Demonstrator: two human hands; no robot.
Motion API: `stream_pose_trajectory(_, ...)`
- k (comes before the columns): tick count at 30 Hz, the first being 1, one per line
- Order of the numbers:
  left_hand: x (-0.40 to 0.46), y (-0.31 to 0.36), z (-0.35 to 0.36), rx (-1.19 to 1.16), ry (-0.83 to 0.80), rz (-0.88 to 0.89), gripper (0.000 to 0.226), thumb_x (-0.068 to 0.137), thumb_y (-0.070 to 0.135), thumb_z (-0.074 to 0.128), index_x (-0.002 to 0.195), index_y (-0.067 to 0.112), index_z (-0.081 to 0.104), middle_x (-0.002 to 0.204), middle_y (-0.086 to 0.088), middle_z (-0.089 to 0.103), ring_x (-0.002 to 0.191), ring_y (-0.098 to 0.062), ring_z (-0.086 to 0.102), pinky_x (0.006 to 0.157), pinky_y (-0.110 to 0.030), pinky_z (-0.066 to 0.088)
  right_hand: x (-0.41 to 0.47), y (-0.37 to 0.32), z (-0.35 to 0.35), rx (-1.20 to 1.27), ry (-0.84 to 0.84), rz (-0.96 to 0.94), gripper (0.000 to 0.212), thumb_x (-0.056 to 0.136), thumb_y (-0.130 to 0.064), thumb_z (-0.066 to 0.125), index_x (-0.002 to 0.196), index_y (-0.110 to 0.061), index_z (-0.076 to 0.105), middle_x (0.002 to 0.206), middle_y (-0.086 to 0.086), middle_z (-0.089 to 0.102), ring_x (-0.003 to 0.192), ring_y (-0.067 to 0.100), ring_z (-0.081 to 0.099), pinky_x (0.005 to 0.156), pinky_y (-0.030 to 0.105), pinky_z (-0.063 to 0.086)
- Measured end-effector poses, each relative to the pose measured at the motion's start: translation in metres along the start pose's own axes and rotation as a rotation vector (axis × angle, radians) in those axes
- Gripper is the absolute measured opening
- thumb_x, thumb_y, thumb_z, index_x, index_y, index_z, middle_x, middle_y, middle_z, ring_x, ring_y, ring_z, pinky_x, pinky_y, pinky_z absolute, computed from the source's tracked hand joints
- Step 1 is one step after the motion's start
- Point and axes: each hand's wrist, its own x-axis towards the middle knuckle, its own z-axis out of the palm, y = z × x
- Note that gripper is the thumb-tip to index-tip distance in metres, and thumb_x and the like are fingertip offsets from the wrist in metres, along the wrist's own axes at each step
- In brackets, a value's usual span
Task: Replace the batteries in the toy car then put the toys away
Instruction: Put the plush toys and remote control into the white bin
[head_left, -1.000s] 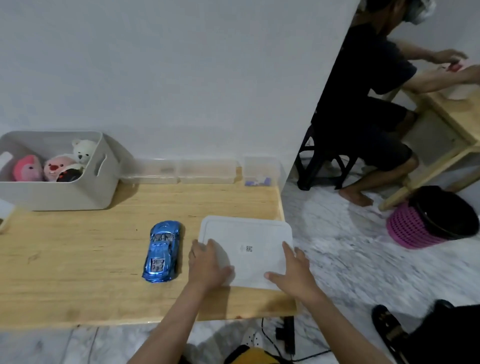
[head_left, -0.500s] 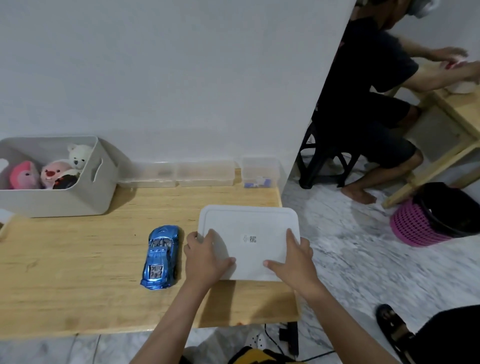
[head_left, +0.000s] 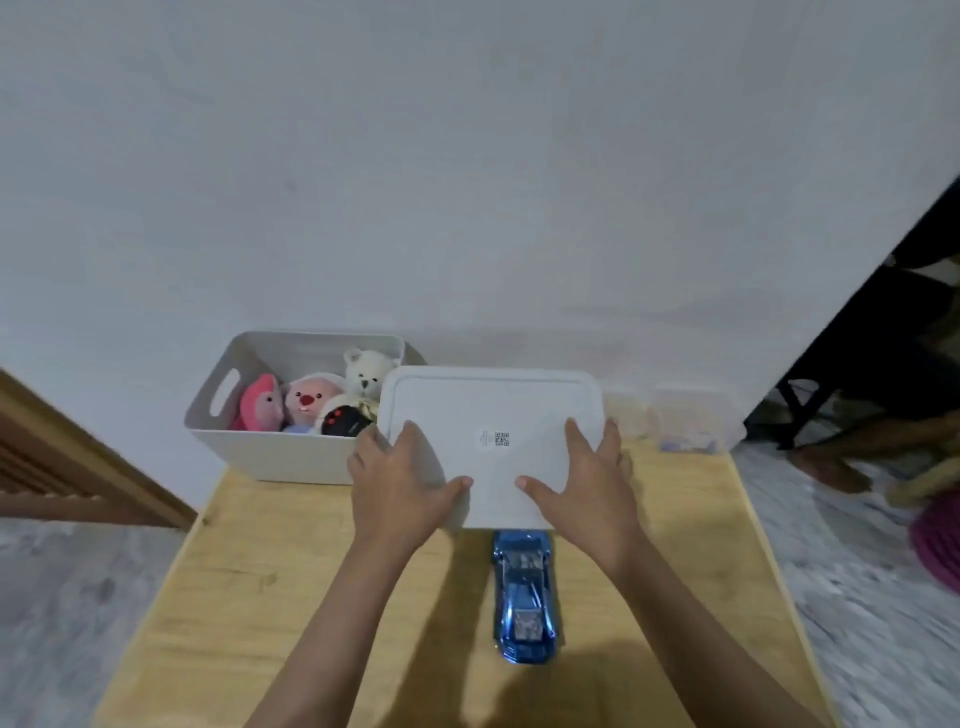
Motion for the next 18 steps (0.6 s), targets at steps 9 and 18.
stream_pose_trajectory(9,0.091,-0.105,-0.094,0.010,-0.006,-0.045,0.077,0.062,0.058,0.075,0.121,0.018,0.048,0.145,-0.020,0.021,0.137,-0.035,0.017,0.103,-0.046,0.033,0.021,-0.159,0.060,-0.056,-0.011,-0.054,0.071,0.083,-0.055,0.058,0.139,-0.020,0.031,0.155,0.019,-0.004,0.130,0.043,0.027,0.100,0.040,0.035)
stream_pose_trajectory(18,0.151,-0.152,-0.117,0.093,-0.064,-0.085,0.081,0.065,0.061,0.071,0.127,0.016,0.046,0.134,-0.016,0.030,0.125,-0.035,0.033,0.096,-0.042,0.038,0.058,-0.222,0.101,-0.089,-0.090,-0.038,0.064,0.083,-0.053,0.058,0.131,-0.016,0.039,0.153,0.026,0.000,0.127,0.048,0.031,0.101,0.042,0.035)
